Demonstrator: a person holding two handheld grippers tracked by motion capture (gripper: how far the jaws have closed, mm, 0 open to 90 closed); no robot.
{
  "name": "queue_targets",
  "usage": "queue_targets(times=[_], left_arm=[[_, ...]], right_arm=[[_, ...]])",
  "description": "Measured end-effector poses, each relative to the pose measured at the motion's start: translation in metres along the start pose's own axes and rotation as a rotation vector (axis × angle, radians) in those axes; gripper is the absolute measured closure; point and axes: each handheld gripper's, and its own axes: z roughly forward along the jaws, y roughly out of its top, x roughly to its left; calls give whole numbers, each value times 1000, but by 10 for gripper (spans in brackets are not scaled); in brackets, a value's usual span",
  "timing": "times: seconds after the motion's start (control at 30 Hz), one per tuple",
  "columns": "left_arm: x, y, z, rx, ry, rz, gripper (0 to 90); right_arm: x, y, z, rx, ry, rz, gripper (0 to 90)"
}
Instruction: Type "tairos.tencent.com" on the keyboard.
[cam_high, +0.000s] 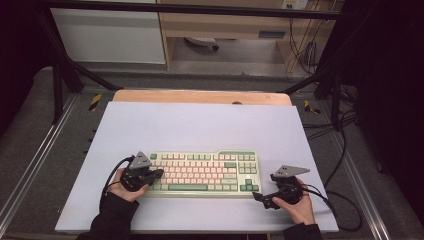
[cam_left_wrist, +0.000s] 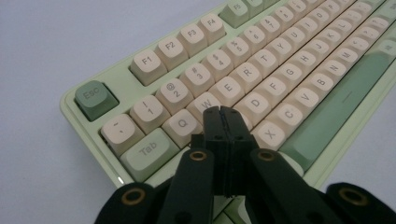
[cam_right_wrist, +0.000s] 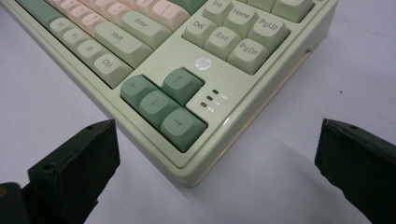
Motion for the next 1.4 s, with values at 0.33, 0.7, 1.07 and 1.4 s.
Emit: queue_targets(times=[0.33, 0.7, 1.07, 1.4], left_arm=[[1, -1, 1, -2, -1, -2, 896], [0, 1, -2, -9, -17, 2, 896], [3, 1, -6, -24, -25, -16, 896], [3, 2, -7, -30, -30, -17, 896]], right_arm=[[0, 0, 0, 1, 0, -3, 5], [1, 0, -1, -5, 6, -1, 5], [11, 10, -6, -35, 17, -18, 3], [32, 27, -1, -38, 37, -57, 64]])
